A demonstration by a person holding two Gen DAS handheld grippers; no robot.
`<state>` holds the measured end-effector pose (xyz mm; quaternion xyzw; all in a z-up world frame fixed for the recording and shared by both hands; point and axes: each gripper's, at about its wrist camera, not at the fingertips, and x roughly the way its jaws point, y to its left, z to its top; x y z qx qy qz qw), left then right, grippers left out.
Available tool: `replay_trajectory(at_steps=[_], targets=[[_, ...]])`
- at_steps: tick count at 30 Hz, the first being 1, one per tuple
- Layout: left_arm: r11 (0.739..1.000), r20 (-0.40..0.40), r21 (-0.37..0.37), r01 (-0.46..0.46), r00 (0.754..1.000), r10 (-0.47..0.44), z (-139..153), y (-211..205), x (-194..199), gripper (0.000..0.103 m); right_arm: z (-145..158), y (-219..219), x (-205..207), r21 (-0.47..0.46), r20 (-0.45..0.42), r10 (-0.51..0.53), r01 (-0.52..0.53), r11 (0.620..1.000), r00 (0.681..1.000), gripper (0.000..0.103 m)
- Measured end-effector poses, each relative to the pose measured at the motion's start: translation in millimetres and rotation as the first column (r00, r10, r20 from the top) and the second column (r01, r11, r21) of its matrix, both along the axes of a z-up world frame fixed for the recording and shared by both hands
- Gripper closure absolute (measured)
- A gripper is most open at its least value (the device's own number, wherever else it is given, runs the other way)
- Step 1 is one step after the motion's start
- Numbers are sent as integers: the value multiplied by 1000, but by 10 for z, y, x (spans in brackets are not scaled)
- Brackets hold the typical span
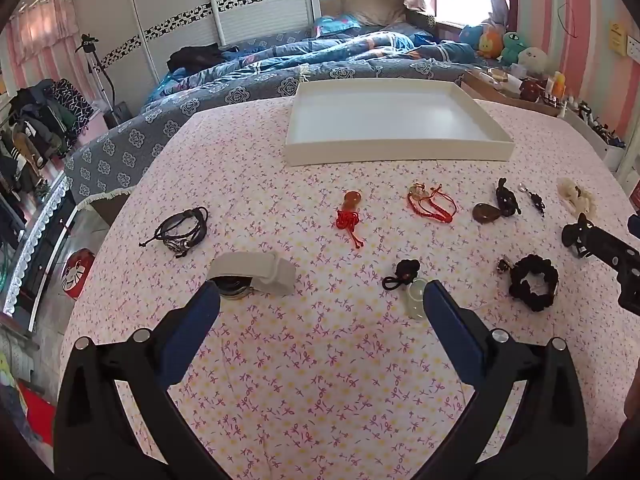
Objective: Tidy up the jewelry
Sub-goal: 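Move left tool toward beige-strap watch while right tool moves toward black beaded bracelet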
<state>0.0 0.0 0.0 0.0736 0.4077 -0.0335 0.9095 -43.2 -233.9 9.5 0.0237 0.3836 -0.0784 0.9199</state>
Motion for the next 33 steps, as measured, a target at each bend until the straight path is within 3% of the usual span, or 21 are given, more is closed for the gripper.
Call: replay_trajectory(at_steps=[33], targets=[[1000,-9,-4,-21,1000,21,-25,64,15,3,8,-102,3,0,5,-22,22,1000,1000,2]])
